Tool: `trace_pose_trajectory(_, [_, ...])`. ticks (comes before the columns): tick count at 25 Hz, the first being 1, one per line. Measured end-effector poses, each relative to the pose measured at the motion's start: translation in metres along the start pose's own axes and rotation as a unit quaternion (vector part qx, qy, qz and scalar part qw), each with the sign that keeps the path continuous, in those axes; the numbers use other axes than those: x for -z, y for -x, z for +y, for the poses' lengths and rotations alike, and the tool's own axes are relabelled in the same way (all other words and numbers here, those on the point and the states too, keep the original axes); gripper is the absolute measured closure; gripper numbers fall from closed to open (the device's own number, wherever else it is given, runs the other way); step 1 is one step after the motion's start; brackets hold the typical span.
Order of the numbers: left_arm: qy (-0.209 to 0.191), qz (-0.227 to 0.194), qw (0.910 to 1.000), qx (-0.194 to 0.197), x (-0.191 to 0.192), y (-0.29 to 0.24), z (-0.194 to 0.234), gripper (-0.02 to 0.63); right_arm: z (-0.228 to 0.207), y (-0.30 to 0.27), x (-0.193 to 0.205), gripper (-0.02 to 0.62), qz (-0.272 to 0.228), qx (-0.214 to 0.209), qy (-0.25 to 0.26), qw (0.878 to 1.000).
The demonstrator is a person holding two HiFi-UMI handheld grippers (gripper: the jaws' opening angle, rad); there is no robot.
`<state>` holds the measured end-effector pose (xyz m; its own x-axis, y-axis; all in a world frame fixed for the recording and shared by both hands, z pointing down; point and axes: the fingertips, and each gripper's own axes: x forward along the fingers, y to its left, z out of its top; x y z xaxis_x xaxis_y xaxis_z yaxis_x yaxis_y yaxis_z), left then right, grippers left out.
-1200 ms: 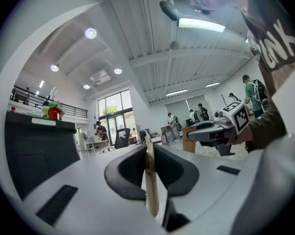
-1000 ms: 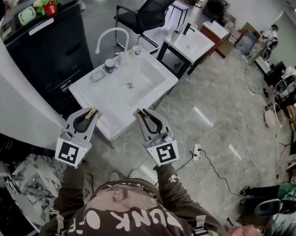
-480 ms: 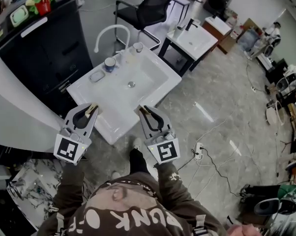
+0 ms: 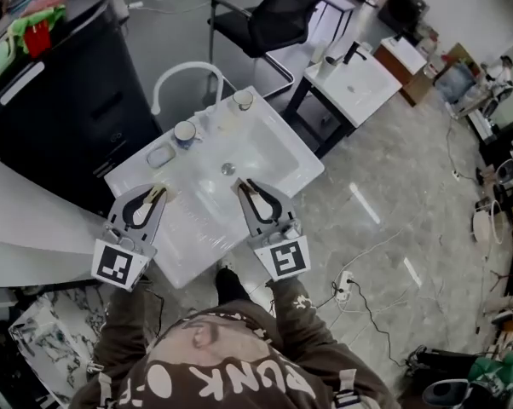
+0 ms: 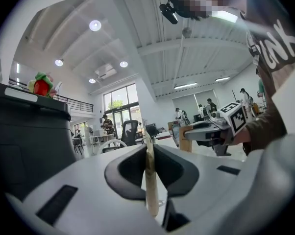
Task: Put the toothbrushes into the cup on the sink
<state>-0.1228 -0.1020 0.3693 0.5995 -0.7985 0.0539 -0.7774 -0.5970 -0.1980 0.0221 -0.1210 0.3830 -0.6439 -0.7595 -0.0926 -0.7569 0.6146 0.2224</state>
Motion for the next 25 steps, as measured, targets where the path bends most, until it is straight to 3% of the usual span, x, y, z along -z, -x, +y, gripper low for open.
trace_pose_trajectory(8, [0.009, 0.026, 0.9992, -0.029, 0.012, -0.063, 0.024, 0.568, -0.098, -0.078, 0.035, 0.529, 0.007, -0.015, 0.018, 1.000])
trace_pose_trajectory(15, [0.014, 0.047, 0.9972, -0.057, 0.024, -0.097, 0.047, 0.568, -0.181, -0.168, 0.062, 0.529, -0.017, -0.009, 0.021, 1.000])
trace_pose_trajectory(25, [0.024, 0.075, 0.9934, -0.083, 0.046, -0.129, 0.076, 0.568, -0.233, -0.262, 0.146, 0.529, 0.003, -0.019, 0.029, 0.999])
